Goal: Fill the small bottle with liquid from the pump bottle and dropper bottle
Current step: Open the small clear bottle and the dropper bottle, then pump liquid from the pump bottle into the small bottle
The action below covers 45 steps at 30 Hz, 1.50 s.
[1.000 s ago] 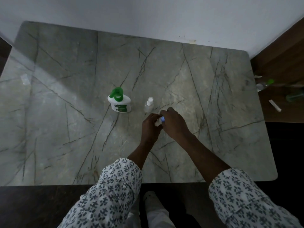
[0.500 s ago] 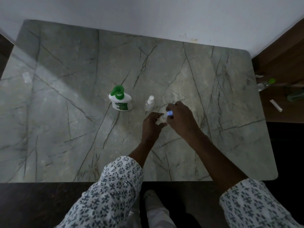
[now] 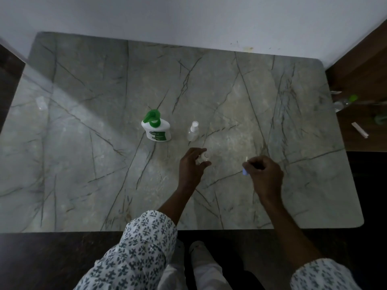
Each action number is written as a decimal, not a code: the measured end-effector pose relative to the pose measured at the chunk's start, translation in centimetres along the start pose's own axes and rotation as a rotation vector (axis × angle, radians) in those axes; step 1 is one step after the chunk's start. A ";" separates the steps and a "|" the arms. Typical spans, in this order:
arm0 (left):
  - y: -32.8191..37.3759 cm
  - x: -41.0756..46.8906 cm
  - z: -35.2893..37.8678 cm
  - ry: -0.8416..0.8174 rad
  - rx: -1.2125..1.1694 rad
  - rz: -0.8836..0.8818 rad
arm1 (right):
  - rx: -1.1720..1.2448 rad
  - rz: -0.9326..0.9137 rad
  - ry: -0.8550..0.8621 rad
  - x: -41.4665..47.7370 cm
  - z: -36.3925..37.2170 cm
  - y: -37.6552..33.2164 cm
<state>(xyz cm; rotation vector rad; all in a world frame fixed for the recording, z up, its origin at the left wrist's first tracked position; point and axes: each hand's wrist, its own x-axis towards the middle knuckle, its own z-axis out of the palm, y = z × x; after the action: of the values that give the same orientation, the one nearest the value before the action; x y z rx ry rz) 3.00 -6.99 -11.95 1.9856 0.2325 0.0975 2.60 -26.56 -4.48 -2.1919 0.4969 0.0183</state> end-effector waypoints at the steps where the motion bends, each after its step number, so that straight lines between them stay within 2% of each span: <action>1: -0.1 -0.1 -0.1 -0.004 0.007 0.001 | -0.009 0.000 -0.009 -0.4 1.3 0.8; 6: -0.3 -0.3 0.0 -0.004 0.019 -0.012 | -0.108 0.005 -0.051 -0.6 6.4 2.9; 13: -0.4 -0.6 0.0 -0.023 0.019 -0.004 | -0.283 -0.033 -0.079 0.4 7.8 3.3; 15: -0.5 -0.8 -0.2 -0.040 0.023 -0.001 | -0.338 -0.133 -0.049 0.0 7.8 3.1; 17: -0.7 -1.0 -0.5 -0.058 0.047 0.008 | -0.327 -0.312 -0.024 -0.6 7.6 2.6; 20: -1.0 -1.2 -0.5 -0.077 0.063 0.036 | -0.208 -0.524 -0.149 -1.3 8.3 2.0; 24: -1.1 -1.1 -0.3 -0.068 0.064 0.034 | -0.067 -0.453 -0.307 -1.1 10.0 1.5; 29: -1.2 -0.7 -0.8 -0.076 0.088 0.039 | 0.006 -0.367 -0.304 -0.7 11.6 1.8; 31: -0.8 -0.8 -1.7 0.038 0.082 -0.022 | 0.020 -0.366 -0.296 -0.7 12.1 1.9; 34: -0.1 -0.2 -4.4 0.373 0.038 -0.178 | 0.045 -0.400 -0.271 -0.5 12.5 2.1; 37: 0.0 1.8 -7.8 0.536 0.029 -0.171 | 0.057 -0.414 -0.263 -0.4 12.8 2.1; 39: 0.2 3.8 -10.1 0.487 0.039 -0.092 | 0.050 -0.430 -0.271 -0.4 13.0 2.0; 43: 0.1 7.3 -13.9 0.134 0.059 0.091 | 0.006 -0.466 -0.308 -0.2 13.2 1.6; 45: -0.1 8.1 -15.0 0.014 0.063 0.125 | -0.005 -0.450 -0.317 -0.2 13.4 1.4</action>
<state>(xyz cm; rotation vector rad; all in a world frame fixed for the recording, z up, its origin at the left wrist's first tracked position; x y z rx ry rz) 8.33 8.13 -6.17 2.0619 0.1221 0.1862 4.06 -17.05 -13.87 -2.2049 -0.1763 0.1212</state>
